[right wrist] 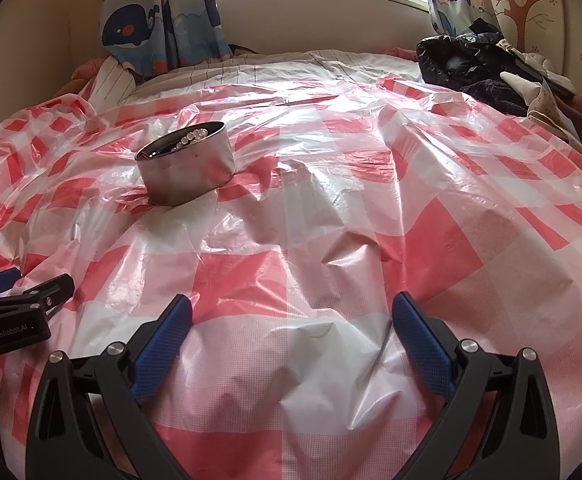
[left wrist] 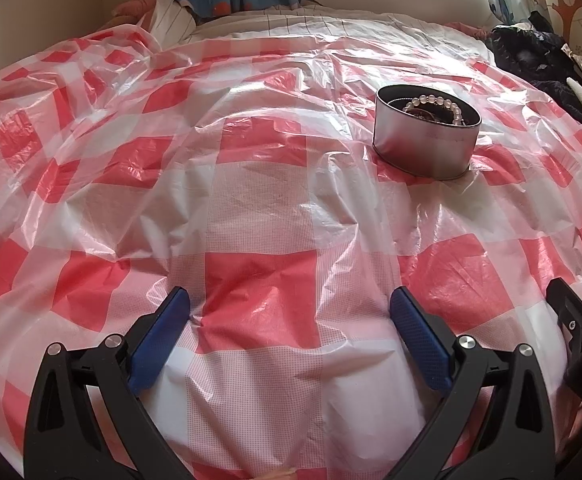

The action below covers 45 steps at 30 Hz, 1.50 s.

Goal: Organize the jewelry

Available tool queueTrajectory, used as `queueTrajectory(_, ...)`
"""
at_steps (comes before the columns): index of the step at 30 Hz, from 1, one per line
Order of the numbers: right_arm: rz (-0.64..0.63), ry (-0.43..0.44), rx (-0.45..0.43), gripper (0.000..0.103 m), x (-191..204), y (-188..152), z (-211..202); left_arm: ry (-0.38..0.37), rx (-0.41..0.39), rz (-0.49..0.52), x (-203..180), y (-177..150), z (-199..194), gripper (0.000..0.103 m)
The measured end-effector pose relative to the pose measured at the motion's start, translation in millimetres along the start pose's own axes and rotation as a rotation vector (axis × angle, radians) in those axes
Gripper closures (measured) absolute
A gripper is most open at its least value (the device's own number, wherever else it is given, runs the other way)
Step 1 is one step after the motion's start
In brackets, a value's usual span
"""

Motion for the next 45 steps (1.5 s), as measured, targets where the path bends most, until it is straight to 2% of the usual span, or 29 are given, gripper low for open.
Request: queueTrajectory(45, -0.006, -0.012, 0.009, 0.007, 1.4, -0.2, 1.6, 0.008, 0.001, 0.004, -1.3, -0.2, 1.2, 0.007)
Point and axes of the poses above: each gripper's, at about its wrist camera, not at the fingertips, and z roughly the way its jaws point, x to its left, y to its top, the point moved 3 cm from there along z, roughly the way its jaws point, and after that the axes turned 7 degrees about x, right-handed, at the moved point
